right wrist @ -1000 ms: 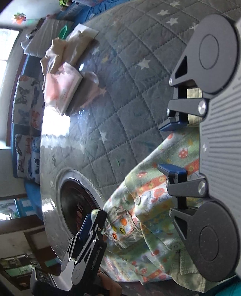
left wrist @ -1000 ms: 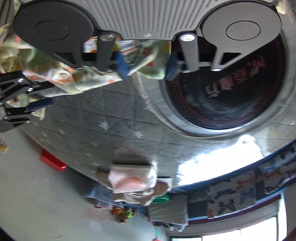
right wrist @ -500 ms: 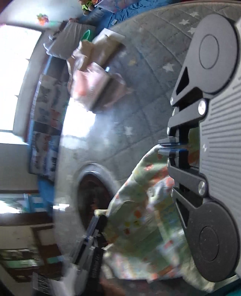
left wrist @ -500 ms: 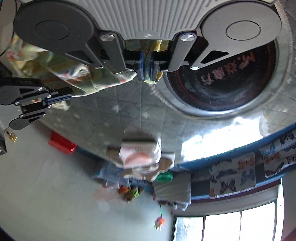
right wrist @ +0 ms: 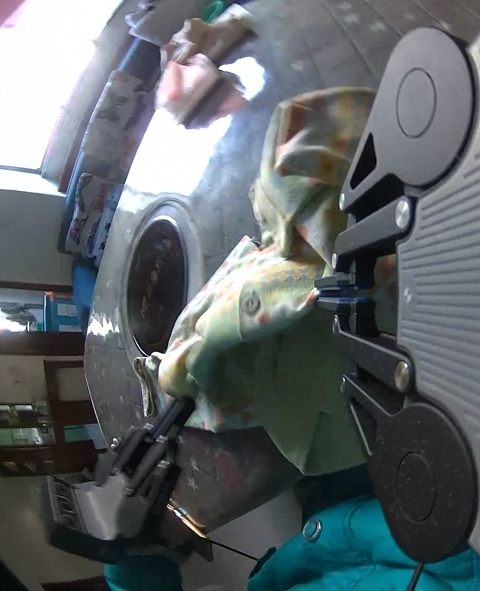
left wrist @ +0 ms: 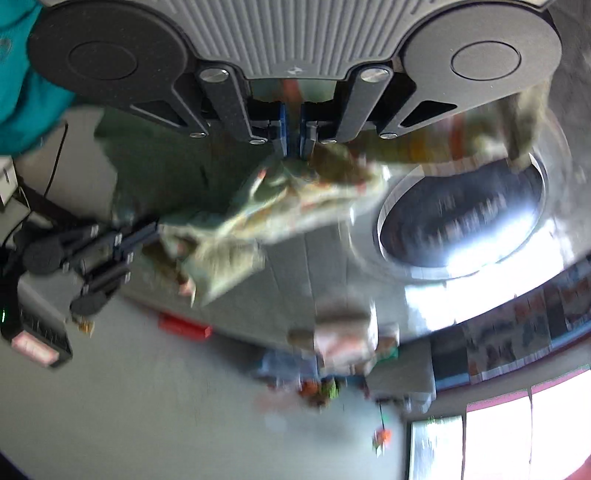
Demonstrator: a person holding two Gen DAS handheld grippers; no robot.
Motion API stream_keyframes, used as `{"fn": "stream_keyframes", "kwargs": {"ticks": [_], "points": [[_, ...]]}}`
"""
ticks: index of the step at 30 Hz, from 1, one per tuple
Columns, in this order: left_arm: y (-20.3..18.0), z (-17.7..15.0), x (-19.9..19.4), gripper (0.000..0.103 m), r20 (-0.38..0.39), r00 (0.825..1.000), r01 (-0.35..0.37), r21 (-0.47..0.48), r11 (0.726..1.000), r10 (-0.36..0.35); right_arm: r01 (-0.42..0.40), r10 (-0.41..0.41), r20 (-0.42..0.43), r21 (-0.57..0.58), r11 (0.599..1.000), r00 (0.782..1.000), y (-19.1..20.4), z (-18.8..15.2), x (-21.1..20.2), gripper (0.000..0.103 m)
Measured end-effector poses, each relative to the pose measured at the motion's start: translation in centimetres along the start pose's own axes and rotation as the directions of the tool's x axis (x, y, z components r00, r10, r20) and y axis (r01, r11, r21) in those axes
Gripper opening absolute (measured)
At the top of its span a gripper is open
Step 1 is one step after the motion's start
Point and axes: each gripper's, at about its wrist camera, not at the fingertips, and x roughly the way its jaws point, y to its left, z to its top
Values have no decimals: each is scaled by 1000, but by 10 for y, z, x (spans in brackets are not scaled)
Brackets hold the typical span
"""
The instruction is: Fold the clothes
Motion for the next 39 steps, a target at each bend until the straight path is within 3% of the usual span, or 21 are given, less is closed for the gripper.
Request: {"fn": "stream_keyframes", "kwargs": {"ticks": [3,7,10,15,17,20,23,25,29,31,33,34,35,36,39], "points": [[8,2,-4,10,-5,1000,2,-14,1000,-2,-25,19,54,108,994,998,-21,12,-14,11],[20,17,-24,20,83,996,-15,-31,999,17,12,-37,119,205,979,992,-57,32,-22,29],[33,34,-35,33,150,988,-32,-83,996,45,-81,31,178,280,957,984,-80,41,-16,34],[54,56,-10,49,112,990,-66,-169,983,85,58,-80,69,275,960,994,-93,49,23,41],[61,62,12,55,45,996,-71,-219,973,83,121,-130,19,257,959,991,-96,49,38,48],[68,62,41,56,-36,997,-76,-266,961,69,209,-202,-53,201,957,978,-93,39,50,48],[69,57,60,52,-82,995,-75,-268,961,55,315,-303,-91,195,929,949,-92,26,47,52],[69,53,67,42,-92,995,-59,-268,962,35,404,-390,-107,210,890,915,-92,16,39,55],[68,50,72,35,-102,995,-48,-264,963,22,479,-468,-119,334,812,876,-107,-3,17,54],[66,49,72,35,-105,994,-48,-260,965,21,557,-549,-139,377,740,824,-116,-13,5,54],[65,49,73,36,-107,994,-48,-256,966,21,673,-653,-190,336,658,733,-123,-20,2,54],[64,49,73,36,-109,994,-48,-254,966,21,710,-688,-200,321,626,697,-126,-22,-1,54],[64,49,73,39,-110,994,-48,-252,967,21,730,-710,-199,318,605,675,-127,-25,-5,54],[63,49,74,42,-114,993,-53,-252,966,25,723,-712,-177,329,608,679,-126,-25,-10,54],[62,50,77,49,-128,991,-65,-248,967,33,629,-659,-66,383,676,749,-117,-18,-27,52]]}}
